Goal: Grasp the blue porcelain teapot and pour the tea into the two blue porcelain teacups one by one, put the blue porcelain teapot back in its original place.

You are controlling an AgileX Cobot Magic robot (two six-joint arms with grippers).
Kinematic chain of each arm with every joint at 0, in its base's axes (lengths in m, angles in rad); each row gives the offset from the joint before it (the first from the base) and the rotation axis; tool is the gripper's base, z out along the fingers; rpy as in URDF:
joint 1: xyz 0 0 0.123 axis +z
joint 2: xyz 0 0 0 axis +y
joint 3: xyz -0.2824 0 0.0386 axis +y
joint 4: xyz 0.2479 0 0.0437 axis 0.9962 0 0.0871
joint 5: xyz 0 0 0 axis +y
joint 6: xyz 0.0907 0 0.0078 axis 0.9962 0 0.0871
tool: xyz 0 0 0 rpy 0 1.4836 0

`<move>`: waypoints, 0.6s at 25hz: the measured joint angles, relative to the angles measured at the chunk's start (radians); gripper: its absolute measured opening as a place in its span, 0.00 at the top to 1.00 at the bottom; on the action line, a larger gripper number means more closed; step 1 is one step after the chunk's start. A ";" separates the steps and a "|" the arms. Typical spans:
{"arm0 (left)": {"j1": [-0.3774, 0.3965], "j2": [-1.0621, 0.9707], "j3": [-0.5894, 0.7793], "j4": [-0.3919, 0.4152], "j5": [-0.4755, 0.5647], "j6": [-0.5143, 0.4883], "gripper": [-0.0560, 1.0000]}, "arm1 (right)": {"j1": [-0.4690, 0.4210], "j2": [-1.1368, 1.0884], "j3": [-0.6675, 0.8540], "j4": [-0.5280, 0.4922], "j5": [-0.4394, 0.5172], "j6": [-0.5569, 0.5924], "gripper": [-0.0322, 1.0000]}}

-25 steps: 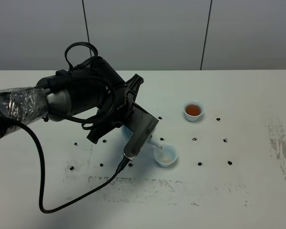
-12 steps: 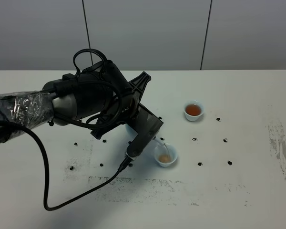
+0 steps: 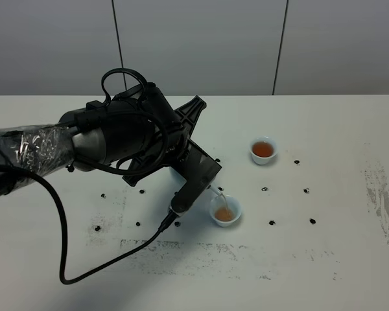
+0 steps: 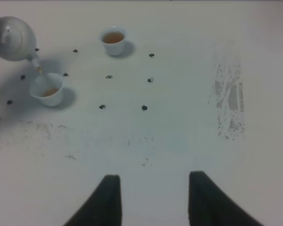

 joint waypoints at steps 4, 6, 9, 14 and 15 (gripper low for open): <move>-0.001 0.000 0.000 0.013 -0.001 0.000 0.91 | 0.000 0.000 0.000 0.000 0.000 0.000 0.65; -0.001 0.000 0.000 0.016 -0.001 0.000 0.91 | 0.000 0.000 0.000 0.000 0.000 0.000 0.65; -0.001 0.000 0.000 0.016 -0.002 0.000 0.91 | 0.000 0.000 0.000 0.000 0.000 0.000 0.65; -0.001 0.004 0.000 0.022 -0.002 0.000 0.91 | 0.000 0.000 0.000 0.000 0.000 0.000 0.65; -0.001 0.005 0.000 0.023 -0.002 0.000 0.91 | 0.000 0.000 0.000 0.000 0.000 0.000 0.65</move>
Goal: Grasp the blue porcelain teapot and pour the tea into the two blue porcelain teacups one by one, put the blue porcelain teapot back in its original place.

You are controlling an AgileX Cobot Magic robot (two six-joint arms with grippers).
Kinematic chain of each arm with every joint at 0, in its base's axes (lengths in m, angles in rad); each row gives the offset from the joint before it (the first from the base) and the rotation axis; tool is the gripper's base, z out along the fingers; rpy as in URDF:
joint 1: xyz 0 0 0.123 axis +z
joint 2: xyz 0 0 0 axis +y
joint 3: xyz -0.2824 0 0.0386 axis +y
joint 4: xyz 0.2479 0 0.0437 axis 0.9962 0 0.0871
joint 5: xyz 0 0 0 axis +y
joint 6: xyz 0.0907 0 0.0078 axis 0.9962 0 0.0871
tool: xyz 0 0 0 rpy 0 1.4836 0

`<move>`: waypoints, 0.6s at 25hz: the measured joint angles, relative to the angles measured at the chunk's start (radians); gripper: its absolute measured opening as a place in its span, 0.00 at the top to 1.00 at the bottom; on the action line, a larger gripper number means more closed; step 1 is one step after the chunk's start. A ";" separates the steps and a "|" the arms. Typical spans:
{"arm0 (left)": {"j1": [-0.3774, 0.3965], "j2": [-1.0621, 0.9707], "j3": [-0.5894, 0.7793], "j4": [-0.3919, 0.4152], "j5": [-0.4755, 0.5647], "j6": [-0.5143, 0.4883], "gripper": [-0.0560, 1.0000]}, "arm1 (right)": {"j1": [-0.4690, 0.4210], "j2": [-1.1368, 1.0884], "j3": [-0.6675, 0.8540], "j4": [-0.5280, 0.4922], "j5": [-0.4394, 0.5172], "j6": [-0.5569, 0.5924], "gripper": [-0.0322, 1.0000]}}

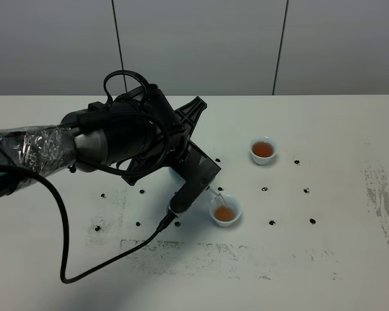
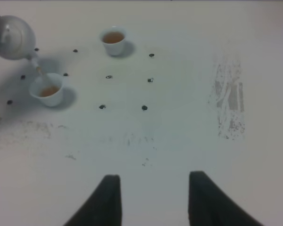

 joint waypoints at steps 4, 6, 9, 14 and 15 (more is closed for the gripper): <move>0.000 0.002 0.000 0.000 0.000 0.000 0.91 | 0.000 0.000 0.000 0.000 0.000 0.000 0.65; 0.000 0.002 0.000 0.000 0.000 0.000 0.91 | 0.000 0.000 0.000 0.000 0.000 0.000 0.65; 0.000 0.002 0.000 0.001 0.000 0.000 0.91 | 0.000 0.000 0.000 0.000 0.000 0.000 0.65; 0.000 0.002 0.000 0.004 0.000 0.000 0.91 | 0.000 0.000 0.000 0.000 0.000 0.000 0.65; 0.000 0.002 0.000 0.004 0.000 0.000 0.91 | 0.000 0.000 0.000 0.000 0.000 0.000 0.65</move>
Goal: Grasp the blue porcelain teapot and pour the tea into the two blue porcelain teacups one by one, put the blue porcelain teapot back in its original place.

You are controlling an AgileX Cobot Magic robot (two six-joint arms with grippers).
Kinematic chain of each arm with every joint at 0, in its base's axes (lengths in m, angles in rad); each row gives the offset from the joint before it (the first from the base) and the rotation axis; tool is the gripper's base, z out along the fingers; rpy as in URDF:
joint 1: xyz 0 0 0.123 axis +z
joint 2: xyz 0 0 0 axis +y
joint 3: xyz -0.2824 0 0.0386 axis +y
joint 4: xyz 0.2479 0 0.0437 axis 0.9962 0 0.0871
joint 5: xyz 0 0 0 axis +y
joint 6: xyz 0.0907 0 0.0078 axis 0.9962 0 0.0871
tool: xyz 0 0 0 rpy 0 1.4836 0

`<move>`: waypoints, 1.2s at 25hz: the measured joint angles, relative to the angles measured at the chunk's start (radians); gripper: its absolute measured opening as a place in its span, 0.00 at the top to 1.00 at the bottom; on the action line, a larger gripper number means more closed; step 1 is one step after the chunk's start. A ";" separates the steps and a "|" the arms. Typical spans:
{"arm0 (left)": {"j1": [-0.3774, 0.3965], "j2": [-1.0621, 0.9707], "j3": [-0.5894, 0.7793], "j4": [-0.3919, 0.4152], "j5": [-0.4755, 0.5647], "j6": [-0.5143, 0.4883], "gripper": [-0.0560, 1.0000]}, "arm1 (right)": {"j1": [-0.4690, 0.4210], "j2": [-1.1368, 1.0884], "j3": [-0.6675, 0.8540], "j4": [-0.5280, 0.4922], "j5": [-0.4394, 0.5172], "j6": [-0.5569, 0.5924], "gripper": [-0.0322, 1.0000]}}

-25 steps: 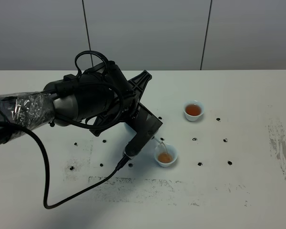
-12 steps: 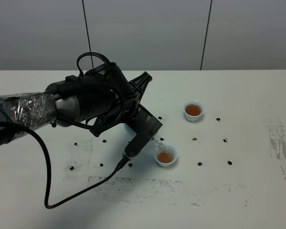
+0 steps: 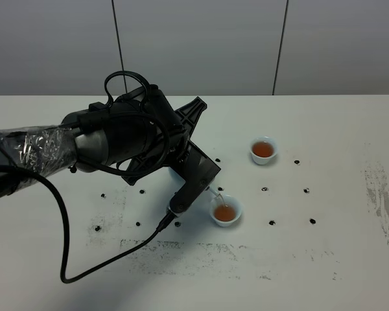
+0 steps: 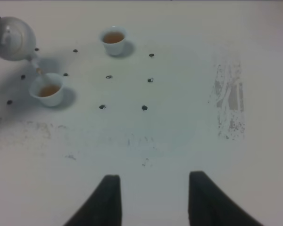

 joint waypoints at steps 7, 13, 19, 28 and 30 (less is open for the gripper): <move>0.000 0.000 0.000 0.018 -0.001 0.001 0.91 | 0.000 0.000 0.000 0.000 0.000 0.000 0.65; 0.000 0.000 0.000 0.022 -0.001 0.001 0.91 | 0.000 0.000 0.000 0.000 0.000 0.000 0.65; -0.001 0.000 0.000 0.040 -0.001 0.003 0.91 | 0.000 0.000 0.000 0.000 0.000 0.000 0.65; -0.002 0.000 0.000 0.041 -0.002 0.003 0.91 | 0.000 0.000 0.000 0.000 0.000 0.000 0.65; -0.002 0.000 0.000 0.041 -0.005 0.003 0.91 | 0.000 0.000 0.000 0.000 0.000 0.000 0.65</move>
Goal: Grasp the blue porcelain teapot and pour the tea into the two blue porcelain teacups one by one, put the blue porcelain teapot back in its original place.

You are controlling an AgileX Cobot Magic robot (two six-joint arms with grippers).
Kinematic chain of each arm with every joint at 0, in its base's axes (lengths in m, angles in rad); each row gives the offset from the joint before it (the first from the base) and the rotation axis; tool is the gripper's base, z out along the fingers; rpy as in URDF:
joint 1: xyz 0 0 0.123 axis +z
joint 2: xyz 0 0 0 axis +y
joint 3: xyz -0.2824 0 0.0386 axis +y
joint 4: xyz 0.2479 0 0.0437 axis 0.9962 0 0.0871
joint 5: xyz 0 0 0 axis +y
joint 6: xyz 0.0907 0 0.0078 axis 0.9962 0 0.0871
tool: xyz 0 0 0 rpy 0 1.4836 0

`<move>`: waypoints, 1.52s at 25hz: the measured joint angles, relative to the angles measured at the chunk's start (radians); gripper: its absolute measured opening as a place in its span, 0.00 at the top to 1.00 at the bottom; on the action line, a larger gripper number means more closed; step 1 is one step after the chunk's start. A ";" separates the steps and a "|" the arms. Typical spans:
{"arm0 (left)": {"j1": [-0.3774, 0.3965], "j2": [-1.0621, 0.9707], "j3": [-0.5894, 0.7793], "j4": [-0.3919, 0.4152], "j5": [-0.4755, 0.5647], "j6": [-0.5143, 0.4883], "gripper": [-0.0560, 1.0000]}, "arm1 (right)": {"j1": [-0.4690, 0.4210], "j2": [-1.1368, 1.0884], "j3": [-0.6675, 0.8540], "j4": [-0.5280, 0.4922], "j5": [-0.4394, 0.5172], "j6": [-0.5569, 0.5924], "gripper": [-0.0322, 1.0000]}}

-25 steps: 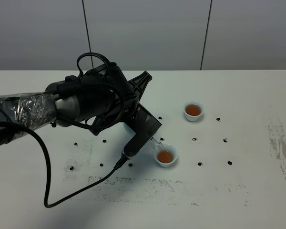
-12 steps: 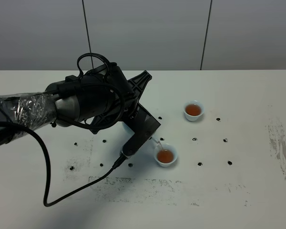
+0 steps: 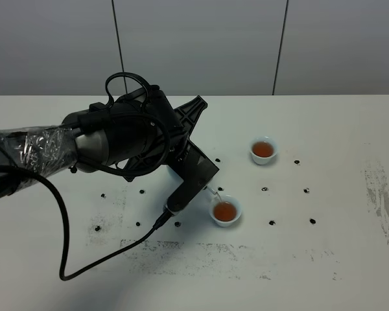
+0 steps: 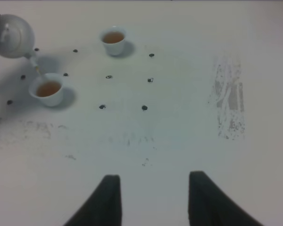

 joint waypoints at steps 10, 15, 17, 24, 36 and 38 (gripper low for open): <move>-0.003 0.000 0.000 0.016 -0.004 0.000 0.91 | 0.000 0.000 0.000 0.000 0.000 0.000 0.65; -0.003 0.000 0.000 -0.004 -0.004 0.000 0.91 | 0.000 0.000 0.000 0.000 0.000 0.000 0.65; -0.003 0.000 0.000 -0.029 -0.003 0.000 0.91 | 0.000 0.000 0.000 0.000 0.000 0.000 0.65; 0.018 0.000 0.000 -0.139 0.002 -0.001 0.91 | 0.000 0.000 0.000 0.000 0.000 0.000 0.65; 0.083 -0.005 0.000 -0.357 0.035 -0.147 0.91 | 0.000 0.000 0.000 0.000 0.000 0.000 0.65; 0.094 -0.010 0.000 -0.428 0.038 -0.150 0.91 | 0.000 0.000 0.000 0.000 0.000 0.000 0.65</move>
